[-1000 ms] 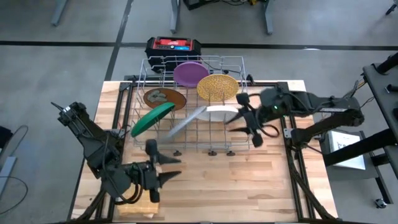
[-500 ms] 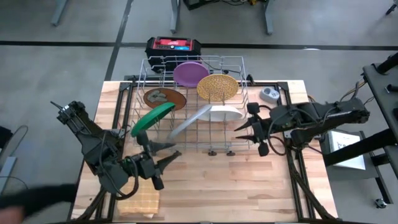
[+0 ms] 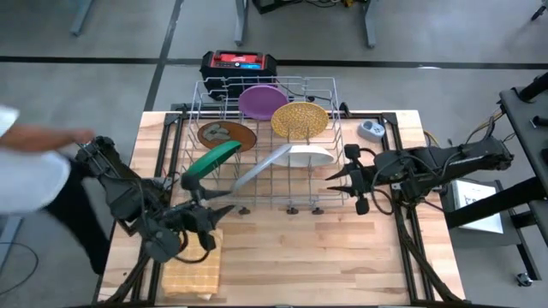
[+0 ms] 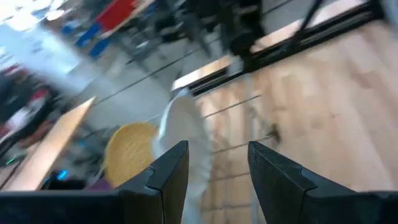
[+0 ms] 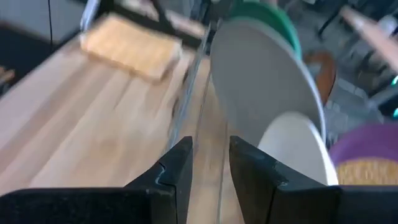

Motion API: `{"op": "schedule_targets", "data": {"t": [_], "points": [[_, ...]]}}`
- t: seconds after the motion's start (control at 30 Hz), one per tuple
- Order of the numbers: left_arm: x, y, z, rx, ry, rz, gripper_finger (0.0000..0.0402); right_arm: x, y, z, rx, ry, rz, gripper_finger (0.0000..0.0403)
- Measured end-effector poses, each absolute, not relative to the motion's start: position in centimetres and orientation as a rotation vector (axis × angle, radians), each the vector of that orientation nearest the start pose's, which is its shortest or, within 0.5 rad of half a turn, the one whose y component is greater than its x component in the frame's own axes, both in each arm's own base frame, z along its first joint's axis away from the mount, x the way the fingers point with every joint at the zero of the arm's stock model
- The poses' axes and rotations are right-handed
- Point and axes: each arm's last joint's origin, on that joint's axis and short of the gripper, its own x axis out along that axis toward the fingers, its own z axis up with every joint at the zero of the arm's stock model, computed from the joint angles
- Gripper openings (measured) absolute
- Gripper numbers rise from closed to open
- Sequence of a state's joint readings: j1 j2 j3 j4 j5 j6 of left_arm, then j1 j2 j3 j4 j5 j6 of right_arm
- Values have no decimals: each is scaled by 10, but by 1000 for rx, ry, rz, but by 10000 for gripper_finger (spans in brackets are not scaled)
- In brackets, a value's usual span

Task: Sort dishes
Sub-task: Return to Home Position

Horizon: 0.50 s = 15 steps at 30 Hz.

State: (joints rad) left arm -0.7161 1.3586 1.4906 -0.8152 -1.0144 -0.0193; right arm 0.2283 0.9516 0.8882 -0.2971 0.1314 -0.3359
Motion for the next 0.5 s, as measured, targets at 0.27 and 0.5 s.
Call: {"op": "schedule_targets", "data": {"t": [0.27, 0.5], "points": [[244, -138, 390, 551, 368, -50, 155, 211, 45, 314, -476, 176, 169, 87], [209, -121, 368, 541, 299, -45, 155, 185, 39, 322, -460, 130, 159, 53]]}}
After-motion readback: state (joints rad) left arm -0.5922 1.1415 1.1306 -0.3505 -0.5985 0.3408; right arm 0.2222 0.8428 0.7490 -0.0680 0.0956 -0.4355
